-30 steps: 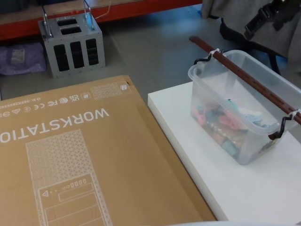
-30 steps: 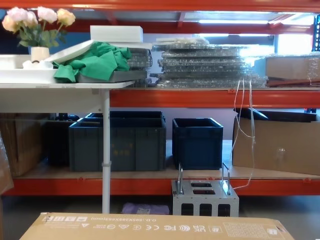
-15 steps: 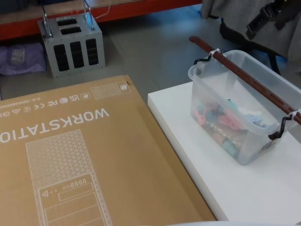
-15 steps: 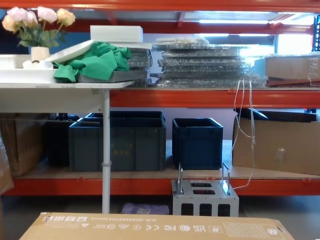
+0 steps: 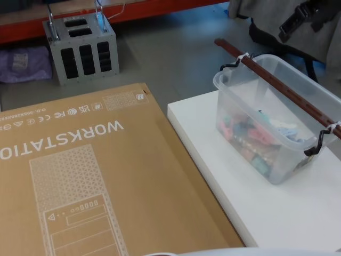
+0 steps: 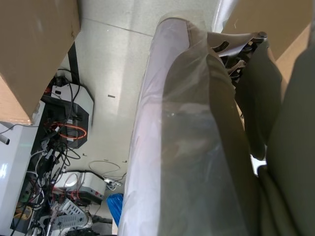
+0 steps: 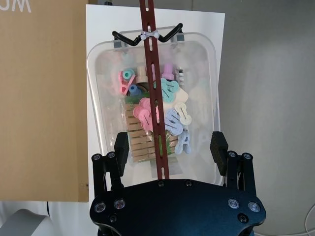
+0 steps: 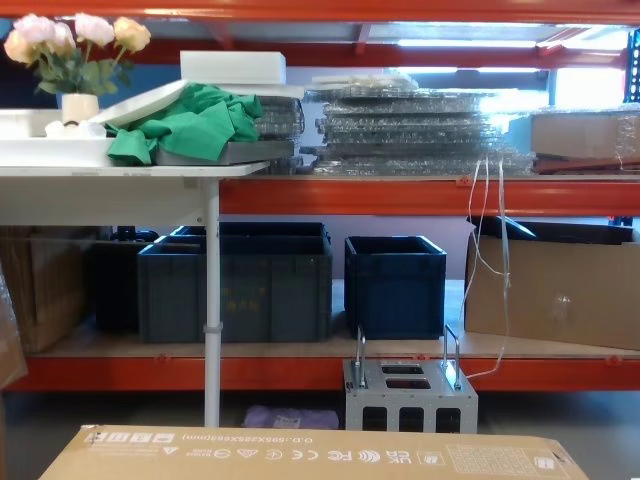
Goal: Use one hand to grasp the basket and place it at the designated location.
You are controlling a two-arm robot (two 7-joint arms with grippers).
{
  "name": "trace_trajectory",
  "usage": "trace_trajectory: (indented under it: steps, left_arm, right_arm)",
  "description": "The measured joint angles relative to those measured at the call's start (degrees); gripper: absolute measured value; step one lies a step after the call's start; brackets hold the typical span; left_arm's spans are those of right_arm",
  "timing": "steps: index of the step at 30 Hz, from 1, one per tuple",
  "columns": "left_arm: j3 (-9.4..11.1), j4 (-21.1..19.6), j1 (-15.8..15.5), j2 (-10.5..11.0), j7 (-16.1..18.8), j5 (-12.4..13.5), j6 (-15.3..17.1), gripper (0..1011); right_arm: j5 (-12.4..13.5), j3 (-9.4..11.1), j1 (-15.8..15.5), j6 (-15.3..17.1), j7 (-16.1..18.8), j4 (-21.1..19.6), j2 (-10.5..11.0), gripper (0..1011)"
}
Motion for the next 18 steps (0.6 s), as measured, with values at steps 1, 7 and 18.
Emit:
trace_trajectory:
  steps: [1,7,18]
  left_arm:
    - [0.00,0.00,0.00,0.00,0.00,0.00,0.00,0]
    - [0.00,0.00,0.00,0.00,0.00,0.00,0.00,0]
    - [0.00,0.00,0.00,0.00,0.00,0.00,0.00,0]
  right_arm:
    - [0.00,0.00,0.00,0.00,0.00,0.00,0.00,1000]
    - [0.00,-0.03,0.02,-0.02,0.00,0.01,0.00,1000]
    - [0.00,-0.04,0.03,-0.02,0.00,0.01,0.00,1000]
